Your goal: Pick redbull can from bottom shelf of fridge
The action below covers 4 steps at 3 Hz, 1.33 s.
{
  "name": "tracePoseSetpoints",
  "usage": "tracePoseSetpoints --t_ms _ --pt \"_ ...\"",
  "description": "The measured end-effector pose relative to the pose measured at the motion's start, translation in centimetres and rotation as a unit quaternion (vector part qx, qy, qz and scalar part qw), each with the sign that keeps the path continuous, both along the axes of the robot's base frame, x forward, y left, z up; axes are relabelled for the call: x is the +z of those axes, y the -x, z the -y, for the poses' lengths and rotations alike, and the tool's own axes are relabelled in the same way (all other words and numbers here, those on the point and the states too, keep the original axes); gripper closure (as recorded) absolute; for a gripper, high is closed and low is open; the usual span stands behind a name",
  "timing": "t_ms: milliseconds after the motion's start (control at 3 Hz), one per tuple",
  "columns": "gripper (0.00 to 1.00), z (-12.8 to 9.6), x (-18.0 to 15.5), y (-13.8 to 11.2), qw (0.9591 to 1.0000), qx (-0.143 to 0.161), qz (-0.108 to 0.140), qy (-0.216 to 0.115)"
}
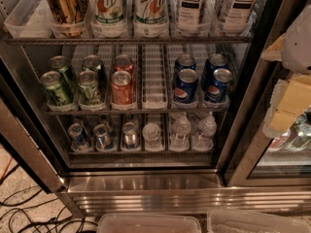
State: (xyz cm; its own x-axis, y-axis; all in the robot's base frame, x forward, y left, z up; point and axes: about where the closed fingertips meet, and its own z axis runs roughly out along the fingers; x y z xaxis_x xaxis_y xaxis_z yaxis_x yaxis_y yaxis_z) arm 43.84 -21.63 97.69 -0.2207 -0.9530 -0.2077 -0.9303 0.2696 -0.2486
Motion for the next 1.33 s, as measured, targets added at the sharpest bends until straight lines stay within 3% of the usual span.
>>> tracePoseSetpoints --t_ms 667,1000,1333 --pt "0.0 -1.0 -0.3 0.0 0.9998 -0.002 0.004 -0.018" --pt "0.0 -4.2 -1.1 0.5 0.9977 -0.004 0.012 -0.067" --pt "0.0 -8.6 -2.6 2.0 0.9887 -0.023 0.021 -0.147"
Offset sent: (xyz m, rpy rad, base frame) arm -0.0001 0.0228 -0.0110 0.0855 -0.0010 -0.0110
